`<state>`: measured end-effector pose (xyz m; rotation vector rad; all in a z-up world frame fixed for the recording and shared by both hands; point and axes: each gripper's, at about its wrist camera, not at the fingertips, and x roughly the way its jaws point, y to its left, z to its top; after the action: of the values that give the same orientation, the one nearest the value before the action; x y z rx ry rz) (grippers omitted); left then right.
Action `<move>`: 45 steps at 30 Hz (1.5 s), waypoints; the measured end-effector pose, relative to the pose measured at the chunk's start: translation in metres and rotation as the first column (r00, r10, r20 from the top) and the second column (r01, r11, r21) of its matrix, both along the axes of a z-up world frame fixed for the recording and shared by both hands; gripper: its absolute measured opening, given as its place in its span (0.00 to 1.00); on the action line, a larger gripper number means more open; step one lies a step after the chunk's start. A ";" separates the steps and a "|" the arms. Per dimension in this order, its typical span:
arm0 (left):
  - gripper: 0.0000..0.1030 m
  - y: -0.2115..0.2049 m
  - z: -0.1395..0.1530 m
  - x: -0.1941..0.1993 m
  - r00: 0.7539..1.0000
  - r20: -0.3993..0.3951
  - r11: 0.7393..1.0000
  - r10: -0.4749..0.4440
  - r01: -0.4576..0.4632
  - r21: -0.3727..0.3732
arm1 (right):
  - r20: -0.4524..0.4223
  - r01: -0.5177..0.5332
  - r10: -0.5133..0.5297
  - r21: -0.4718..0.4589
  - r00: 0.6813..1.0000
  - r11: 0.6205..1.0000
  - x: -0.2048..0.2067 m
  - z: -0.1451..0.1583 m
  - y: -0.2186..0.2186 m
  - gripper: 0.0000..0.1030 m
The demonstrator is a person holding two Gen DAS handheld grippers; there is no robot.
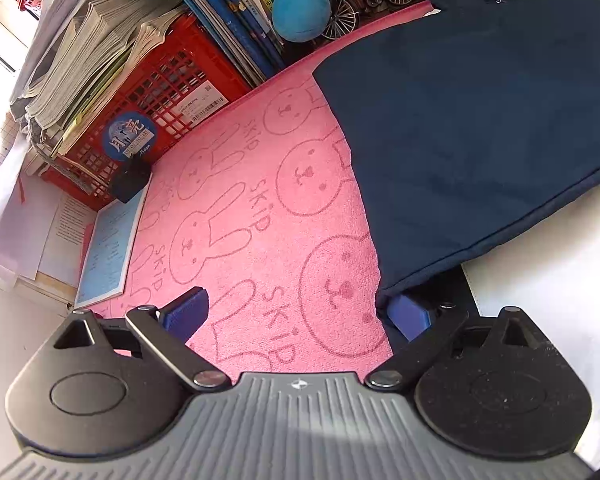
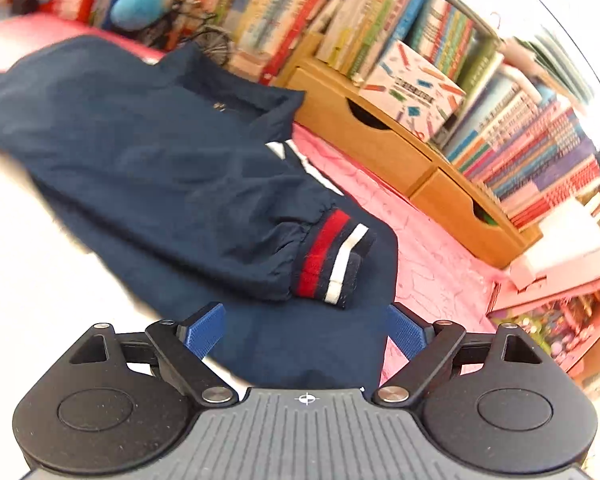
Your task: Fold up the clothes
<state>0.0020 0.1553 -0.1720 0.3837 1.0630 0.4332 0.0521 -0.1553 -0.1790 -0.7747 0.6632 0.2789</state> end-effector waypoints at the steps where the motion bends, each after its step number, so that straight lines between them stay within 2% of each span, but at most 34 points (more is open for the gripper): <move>1: 0.96 0.001 0.000 0.000 1.000 0.000 1.000 0.000 0.000 -0.001 | -0.005 -0.026 0.026 -0.056 1.000 0.998 -0.004 -0.008 -0.002 0.86; 3: 0.97 0.000 -0.001 0.000 1.000 0.003 1.000 -0.003 0.003 0.002 | 0.033 0.011 -0.008 -0.078 0.999 0.997 0.000 -0.014 -0.016 0.90; 4: 0.97 0.000 -0.001 0.000 1.000 0.004 1.000 -0.005 0.005 0.004 | 0.043 0.067 -0.064 -0.076 0.997 0.995 0.008 -0.017 -0.025 0.91; 6: 0.97 0.000 -0.001 0.000 1.000 0.005 1.000 -0.010 0.010 0.007 | 0.044 0.213 -0.210 -0.074 0.977 0.974 0.031 -0.015 -0.042 0.93; 9: 0.97 0.001 -0.001 0.000 1.000 -0.001 1.000 -0.014 0.014 0.005 | 0.014 0.288 -0.287 -0.031 0.958 0.957 0.044 -0.010 -0.061 0.98; 12: 0.95 -0.003 0.004 -0.003 0.998 -0.049 0.999 -0.039 0.040 0.020 | 0.006 0.252 -0.253 -0.094 0.968 0.963 0.031 -0.002 -0.061 0.97; 14: 0.95 -0.006 0.016 -0.017 0.994 -0.065 0.996 -0.088 0.089 0.011 | -0.008 0.196 -0.197 -0.084 0.980 0.977 0.013 0.015 -0.059 0.97; 16: 0.95 -0.007 0.031 -0.035 0.989 -0.070 0.991 -0.131 0.129 -0.025 | -0.069 0.126 -0.124 0.027 0.990 0.992 0.001 0.038 -0.053 0.95; 17: 0.95 -0.004 0.040 -0.041 0.990 -0.063 0.991 -0.128 0.124 -0.050 | -0.101 0.095 -0.084 0.101 0.991 0.990 -0.003 0.051 -0.049 0.87; 18: 0.95 -0.003 0.049 -0.044 0.994 -0.036 0.994 -0.102 0.101 -0.044 | -0.139 0.079 -0.055 0.167 0.989 0.983 -0.002 0.061 -0.043 0.68; 19: 0.95 -0.002 0.059 -0.046 0.997 -0.008 0.996 -0.077 0.077 -0.038 | -0.176 0.078 -0.039 0.217 0.984 0.973 0.002 0.069 -0.034 0.59; 20: 0.93 -0.012 0.065 -0.039 0.997 0.047 0.997 -0.066 0.064 0.044 | -0.205 0.080 -0.026 0.260 0.978 0.962 0.009 0.073 -0.024 0.50; 22: 0.92 -0.032 0.076 -0.023 0.986 0.157 0.978 -0.056 0.023 0.205 | -0.225 0.089 -0.009 0.346 0.974 0.934 0.027 0.075 -0.001 0.50; 23: 0.92 -0.045 0.078 -0.009 0.978 0.194 0.978 -0.082 0.042 0.203 | -0.230 0.097 -0.006 0.385 0.973 0.918 0.036 0.074 0.009 0.50; 24: 0.92 -0.054 0.077 0.003 0.971 0.218 0.984 -0.095 0.059 0.166 | -0.241 0.108 -0.003 0.425 0.971 0.899 0.049 0.072 0.023 0.48; 25: 0.93 -0.064 0.073 0.024 0.964 0.244 0.993 -0.104 0.088 0.079 | -0.246 0.108 0.007 0.450 0.969 0.887 0.061 0.069 0.035 0.48; 26: 0.93 -0.072 0.066 0.040 0.962 0.251 0.995 -0.104 0.100 0.029 | -0.250 0.105 0.018 0.470 0.968 0.876 0.072 0.067 0.047 0.48; 27: 0.92 -0.080 0.057 0.054 0.964 0.244 0.994 -0.106 0.106 0.012 | -0.254 0.102 0.030 0.491 0.967 0.865 0.084 0.064 0.059 0.48; 29: 0.89 -0.091 0.033 0.079 0.975 0.195 0.994 -0.110 0.107 0.026 | -0.248 0.075 0.058 0.496 0.967 0.865 0.102 0.055 0.077 0.48; 31: 0.87 -0.092 0.009 0.095 0.987 0.127 0.995 -0.097 0.094 0.033 | -0.245 0.050 0.082 0.487 0.966 0.872 0.114 0.047 0.089 0.41; 33: 0.87 -0.084 -0.005 0.095 0.991 0.106 0.996 -0.080 0.076 0.045 | -0.252 0.040 0.091 0.469 0.964 0.882 0.121 0.039 0.091 0.18; 35: 0.88 -0.078 -0.014 0.091 0.993 0.084 0.995 -0.078 0.072 0.074 | -0.263 0.072 0.055 0.450 0.963 0.890 0.125 0.031 0.077 0.18; 39: 0.91 -0.072 -0.018 0.083 0.987 0.099 0.988 -0.128 0.117 0.103 | -0.269 0.182 -0.080 0.382 0.960 0.906 0.136 0.011 0.031 0.15; 40: 0.92 -0.072 -0.019 0.084 0.985 0.096 0.985 -0.142 0.131 0.114 | -0.264 0.216 -0.117 0.384 0.957 0.898 0.141 0.007 0.017 0.15; 41: 0.93 -0.074 -0.019 0.085 0.984 0.089 0.981 -0.157 0.145 0.129 | -0.265 0.247 -0.145 0.407 0.953 0.880 0.148 0.006 0.003 0.03; 42: 0.93 -0.076 -0.020 0.086 0.982 0.081 0.977 -0.172 0.160 0.143 | -0.282 0.273 -0.161 0.421 0.946 0.865 0.153 0.007 -0.005 0.00; 44: 0.92 -0.081 -0.017 0.089 0.980 0.048 0.968 -0.194 0.183 0.169 | -0.307 0.307 -0.182 0.430 0.934 0.849 0.159 0.017 -0.010 0.01; 45: 0.89 -0.084 -0.014 0.089 0.980 0.037 0.967 -0.194 0.184 0.175 | -0.288 0.295 -0.181 0.428 0.941 0.854 0.156 0.024 -0.009 0.06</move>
<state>0.0909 0.0717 -0.1857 0.6178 0.9294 0.3628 0.2080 -0.1638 -0.1548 -0.1886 0.8702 0.2894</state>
